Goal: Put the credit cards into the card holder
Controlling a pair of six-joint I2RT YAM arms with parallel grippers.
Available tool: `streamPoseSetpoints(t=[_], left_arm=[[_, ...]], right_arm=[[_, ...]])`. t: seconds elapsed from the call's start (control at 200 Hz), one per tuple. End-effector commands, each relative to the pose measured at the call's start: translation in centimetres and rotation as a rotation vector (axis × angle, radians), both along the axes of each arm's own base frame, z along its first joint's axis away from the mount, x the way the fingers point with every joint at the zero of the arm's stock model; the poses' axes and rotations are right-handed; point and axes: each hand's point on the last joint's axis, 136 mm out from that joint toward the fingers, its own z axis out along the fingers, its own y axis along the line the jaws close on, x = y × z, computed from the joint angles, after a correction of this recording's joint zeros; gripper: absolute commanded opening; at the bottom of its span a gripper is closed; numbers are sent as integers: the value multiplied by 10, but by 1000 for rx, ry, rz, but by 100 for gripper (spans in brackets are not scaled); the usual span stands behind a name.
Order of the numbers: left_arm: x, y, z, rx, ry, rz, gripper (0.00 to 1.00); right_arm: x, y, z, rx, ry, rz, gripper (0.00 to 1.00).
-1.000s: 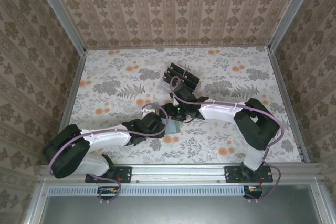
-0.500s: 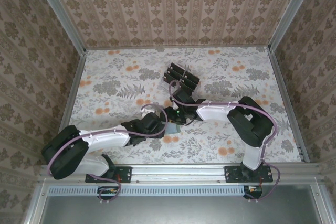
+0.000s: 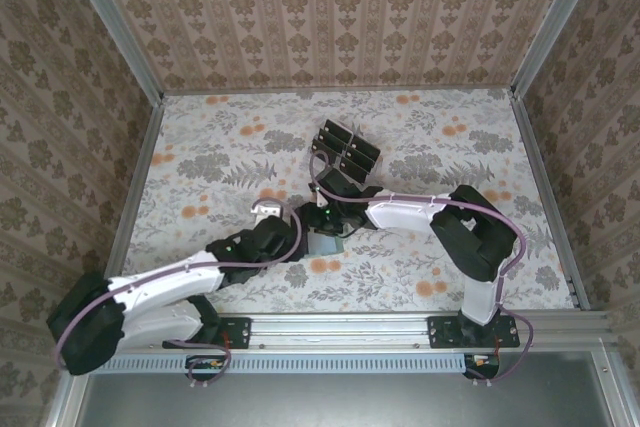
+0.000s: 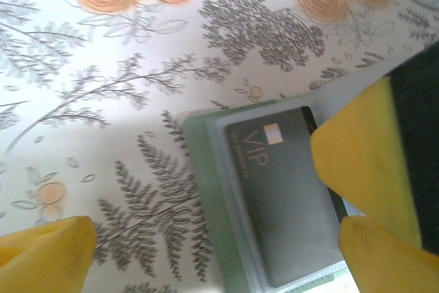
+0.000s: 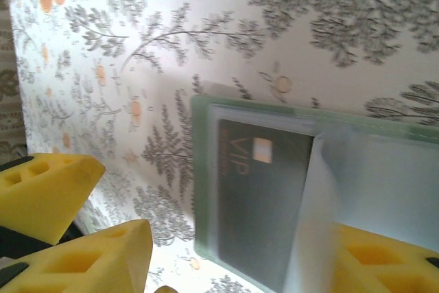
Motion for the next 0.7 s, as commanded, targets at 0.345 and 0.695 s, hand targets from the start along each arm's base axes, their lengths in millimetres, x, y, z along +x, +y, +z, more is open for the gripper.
streamPoseSetpoints(t=[0.345,0.695], left_arm=[[-5,45,1,-30,-2,169,100],[8,40,1,-26,57,152,100]], right_arm=[[-6,33,-20,-57,41,47,58],[25,-20,69,-165,-221,112,58]])
